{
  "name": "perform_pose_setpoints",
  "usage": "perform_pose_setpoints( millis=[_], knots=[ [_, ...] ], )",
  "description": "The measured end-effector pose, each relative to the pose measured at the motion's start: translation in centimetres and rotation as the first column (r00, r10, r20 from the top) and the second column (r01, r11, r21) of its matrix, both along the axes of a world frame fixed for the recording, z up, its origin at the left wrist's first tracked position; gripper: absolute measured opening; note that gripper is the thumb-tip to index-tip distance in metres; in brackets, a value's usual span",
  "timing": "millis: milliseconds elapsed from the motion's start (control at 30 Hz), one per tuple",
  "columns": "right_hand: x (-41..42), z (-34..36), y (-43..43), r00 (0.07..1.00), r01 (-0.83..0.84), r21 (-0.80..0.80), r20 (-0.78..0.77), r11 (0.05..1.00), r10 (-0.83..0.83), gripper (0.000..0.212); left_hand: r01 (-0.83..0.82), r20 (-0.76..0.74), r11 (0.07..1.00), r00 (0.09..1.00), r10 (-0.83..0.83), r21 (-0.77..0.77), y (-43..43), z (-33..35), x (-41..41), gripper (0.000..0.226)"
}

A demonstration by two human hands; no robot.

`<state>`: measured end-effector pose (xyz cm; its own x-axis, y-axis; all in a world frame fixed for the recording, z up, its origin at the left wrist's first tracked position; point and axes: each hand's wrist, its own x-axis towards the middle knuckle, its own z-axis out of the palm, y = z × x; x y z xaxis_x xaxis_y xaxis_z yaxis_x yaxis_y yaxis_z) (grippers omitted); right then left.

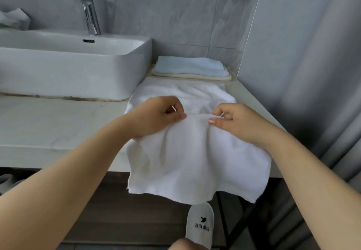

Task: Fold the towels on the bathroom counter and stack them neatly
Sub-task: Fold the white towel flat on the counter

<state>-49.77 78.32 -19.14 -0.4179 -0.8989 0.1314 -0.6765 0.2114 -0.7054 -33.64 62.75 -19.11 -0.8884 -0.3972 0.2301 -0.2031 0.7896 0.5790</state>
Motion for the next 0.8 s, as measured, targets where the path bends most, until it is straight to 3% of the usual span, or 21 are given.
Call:
perform_pose_setpoints(
  millis=[67, 167, 333, 467, 500, 567, 633, 700, 800],
  knots=[
    [-1.1, 0.0, -1.1, 0.995, 0.05, 0.03, 0.08, 0.998, -0.053, 0.014, -0.034, -0.023, 0.999, 0.999, 0.035, 0.029, -0.8, 0.3, -0.9, 0.011],
    [-2.7, -0.9, -2.4, 0.981, 0.118, 0.15, 0.135, 0.982, -0.139, 0.009, -0.026, 0.006, 0.998, 1.0, 0.026, -0.065, -1.3, 0.2, -1.2, 0.017],
    [-4.2, -1.0, -3.6, 0.972, 0.16, 0.18, 0.141, 0.971, -0.186, 0.016, 0.188, -0.108, 0.957, 0.971, -0.216, -0.223, -1.1, -0.4, 1.0, 0.017],
    [-4.2, -1.2, -3.8, 0.966, 0.165, 0.161, 0.171, 0.973, -0.192, 0.018, 0.334, 0.122, 0.775, 0.939, -0.321, -0.537, -0.7, -2.1, 2.5, 0.057],
    [-4.2, -1.2, -3.8, 0.965, 0.18, 0.147, 0.164, 0.973, -0.203, 0.018, 0.354, 0.199, 0.731, 0.935, -0.293, -0.584, -0.8, -2.6, 2.6, 0.062],
    [-3.9, -1.6, -3.7, 0.96, 0.223, 0.099, 0.15, 0.97, -0.237, 0.017, 0.373, 0.297, 0.739, 0.924, -0.241, -0.561, -1.0, -3.3, 2.3, 0.063],
    [-3.3, -2.2, -3.2, 0.951, 0.297, 0.023, 0.079, 0.955, -0.297, 0.016, 0.342, 0.276, 0.788, 0.934, -0.227, -0.511, -1.3, -3.5, 2.0, 0.06],
    [-2.7, -3.0, -2.3, 0.921, 0.344, -0.072, -0.167, 0.936, -0.351, 0.013, 0.306, 0.226, 0.825, 0.949, -0.221, -0.476, -1.3, -3.7, 1.5, 0.061],
    [-1.8, -3.7, -0.2, 0.859, 0.267, -0.262, -0.371, 0.927, -0.353, 0.007, 0.259, 0.131, 0.873, 0.966, -0.224, -0.413, -1.1, -4.2, 1.3, 0.061]
  ],
)
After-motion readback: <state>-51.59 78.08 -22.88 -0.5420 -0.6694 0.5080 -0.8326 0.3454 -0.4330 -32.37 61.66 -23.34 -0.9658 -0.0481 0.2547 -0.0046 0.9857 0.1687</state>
